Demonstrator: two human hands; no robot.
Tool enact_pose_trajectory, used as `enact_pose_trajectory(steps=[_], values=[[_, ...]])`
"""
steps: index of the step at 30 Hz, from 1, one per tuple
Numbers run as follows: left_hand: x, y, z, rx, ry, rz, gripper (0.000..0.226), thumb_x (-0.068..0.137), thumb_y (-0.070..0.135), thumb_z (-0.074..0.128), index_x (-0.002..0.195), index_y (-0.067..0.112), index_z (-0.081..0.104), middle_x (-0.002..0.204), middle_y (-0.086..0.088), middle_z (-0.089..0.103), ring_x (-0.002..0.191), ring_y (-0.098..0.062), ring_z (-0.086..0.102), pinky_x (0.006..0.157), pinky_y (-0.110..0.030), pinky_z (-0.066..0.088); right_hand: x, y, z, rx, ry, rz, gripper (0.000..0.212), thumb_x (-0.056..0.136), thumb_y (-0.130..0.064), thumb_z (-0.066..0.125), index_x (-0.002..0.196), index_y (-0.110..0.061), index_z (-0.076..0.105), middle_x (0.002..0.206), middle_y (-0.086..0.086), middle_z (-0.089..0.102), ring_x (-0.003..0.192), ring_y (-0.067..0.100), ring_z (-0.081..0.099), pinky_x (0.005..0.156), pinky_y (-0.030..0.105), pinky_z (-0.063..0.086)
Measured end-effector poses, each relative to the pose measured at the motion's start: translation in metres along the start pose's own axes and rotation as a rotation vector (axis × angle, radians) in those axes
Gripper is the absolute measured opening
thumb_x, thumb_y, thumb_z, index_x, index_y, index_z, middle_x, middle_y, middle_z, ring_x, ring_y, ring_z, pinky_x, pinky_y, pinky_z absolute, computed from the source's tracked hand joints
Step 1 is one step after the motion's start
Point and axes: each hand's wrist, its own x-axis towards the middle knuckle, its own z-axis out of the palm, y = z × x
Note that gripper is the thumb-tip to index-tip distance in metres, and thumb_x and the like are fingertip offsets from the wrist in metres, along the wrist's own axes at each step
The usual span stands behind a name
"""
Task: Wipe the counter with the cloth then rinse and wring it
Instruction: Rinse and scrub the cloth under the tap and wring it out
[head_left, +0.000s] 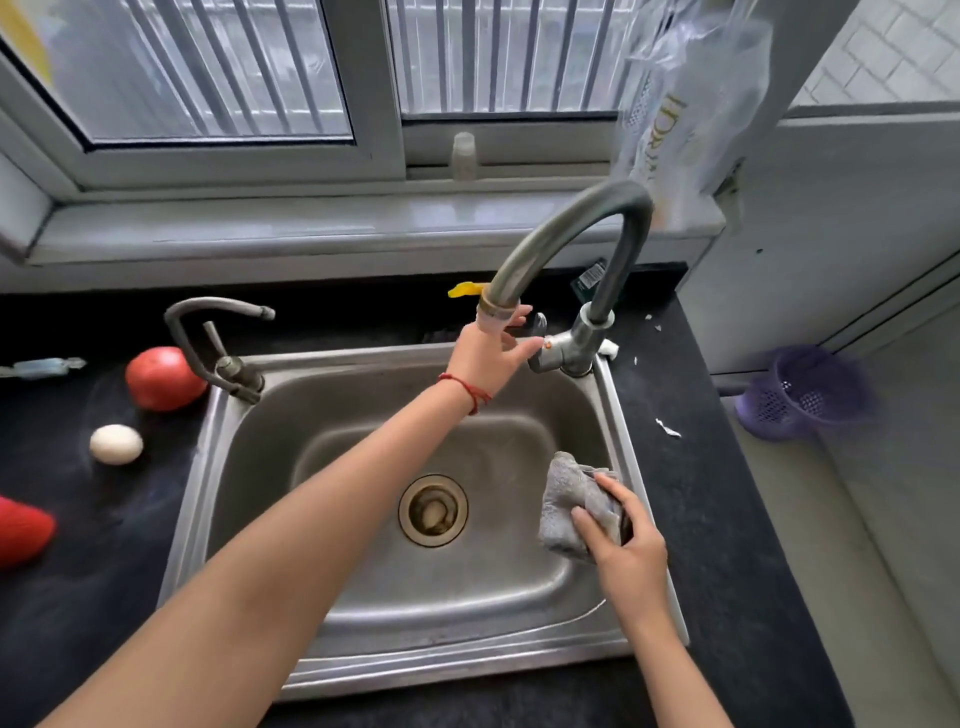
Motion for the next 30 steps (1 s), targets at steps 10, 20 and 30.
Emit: enact_pose_trajectory(steps=[10, 20, 30], values=[[0.035, -0.005, 0.019, -0.039, 0.022, 0.034, 0.018, 0.079, 0.01, 0.068, 0.09, -0.004, 0.066, 0.083, -0.022, 0.071, 0.068, -0.015, 0.059, 0.074, -0.028, 0.051, 0.014, 0.001, 0.008, 0.017, -0.031, 0.051, 0.041, 0.075, -0.014, 0.074, 0.096, -0.046, 0.06, 0.107, -0.028, 0.059, 0.098, -0.022, 0.053, 0.076, -0.005, 0.037], [0.034, -0.022, 0.014, -0.106, 0.018, -0.012, 0.016, 0.078, 0.012, 0.07, 0.089, 0.001, 0.068, 0.081, -0.007, 0.065, 0.064, -0.002, 0.058, 0.068, -0.01, 0.048, 0.015, -0.001, 0.006, 0.039, -0.025, 0.067, 0.041, 0.075, -0.01, 0.073, 0.1, -0.039, 0.06, 0.104, -0.028, 0.059, 0.095, -0.024, 0.053, 0.075, -0.005, 0.038], [0.028, -0.027, 0.008, -0.1, -0.016, -0.023, 0.024, 0.078, 0.018, 0.071, 0.096, 0.003, 0.068, 0.095, -0.014, 0.07, 0.079, -0.013, 0.063, 0.075, -0.017, 0.05, 0.019, -0.013, 0.019, 0.025, -0.077, 0.061, 0.04, 0.075, -0.016, 0.073, 0.101, -0.043, 0.059, 0.102, -0.027, 0.06, 0.096, -0.016, 0.057, 0.077, 0.001, 0.043]])
